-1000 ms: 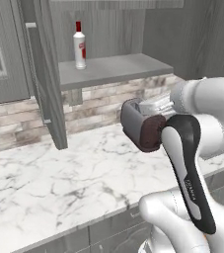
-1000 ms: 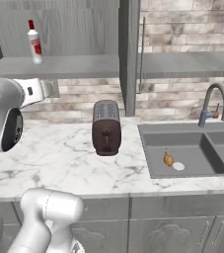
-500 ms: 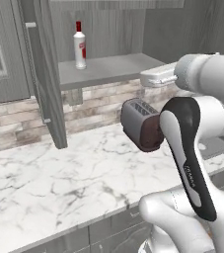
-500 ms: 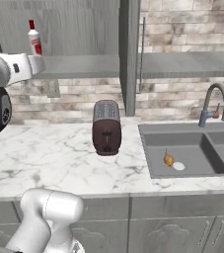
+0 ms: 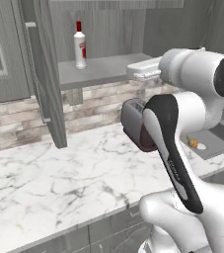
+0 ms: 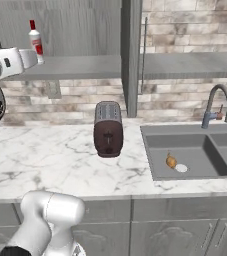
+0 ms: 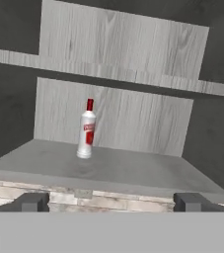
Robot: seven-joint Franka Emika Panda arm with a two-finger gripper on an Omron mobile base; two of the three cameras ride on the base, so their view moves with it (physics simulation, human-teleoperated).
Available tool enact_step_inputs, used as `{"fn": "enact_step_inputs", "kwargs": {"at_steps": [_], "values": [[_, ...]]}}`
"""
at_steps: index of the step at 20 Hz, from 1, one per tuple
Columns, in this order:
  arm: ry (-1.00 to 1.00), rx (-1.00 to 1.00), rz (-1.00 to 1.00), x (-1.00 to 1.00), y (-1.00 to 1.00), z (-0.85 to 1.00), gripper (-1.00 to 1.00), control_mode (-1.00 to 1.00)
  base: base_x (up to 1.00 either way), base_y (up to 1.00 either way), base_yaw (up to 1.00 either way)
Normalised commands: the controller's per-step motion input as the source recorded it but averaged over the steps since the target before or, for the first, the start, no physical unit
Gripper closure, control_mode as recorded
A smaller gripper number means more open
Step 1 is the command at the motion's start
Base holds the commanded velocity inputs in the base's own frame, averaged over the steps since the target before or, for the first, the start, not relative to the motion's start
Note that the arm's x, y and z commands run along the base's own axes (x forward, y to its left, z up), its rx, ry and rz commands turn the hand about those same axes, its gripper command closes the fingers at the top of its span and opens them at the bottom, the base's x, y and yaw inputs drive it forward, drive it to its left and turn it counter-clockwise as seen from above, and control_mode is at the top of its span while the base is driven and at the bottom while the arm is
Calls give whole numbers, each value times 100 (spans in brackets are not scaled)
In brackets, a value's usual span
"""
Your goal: Open the cabinet directly in front. Then move the liquor and the mug to the dining counter with the jar on it.
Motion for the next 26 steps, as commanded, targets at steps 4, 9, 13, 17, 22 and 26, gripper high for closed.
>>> {"fn": "enact_step_inputs", "kwargs": {"at_steps": [4, 9, 13, 17, 22, 26], "values": [[20, -7, -4, 49, 48, 22, -100, -100, 0, 0, 0], [7, -1, 0, 16, 10, 8, -100, -100, 0, 0, 0], [0, 2, 0, 4, 0, 0, -100, -100, 0, 0, 0], [0, 12, 0, 0, 2, -18, -100, -100, 0, 0, 0], [0, 20, 1, 0, 5, -17, -100, -100, 0, 0, 0], [0, 12, 0, 16, 4, -5, -100, -100, 0, 0, 0]]}}
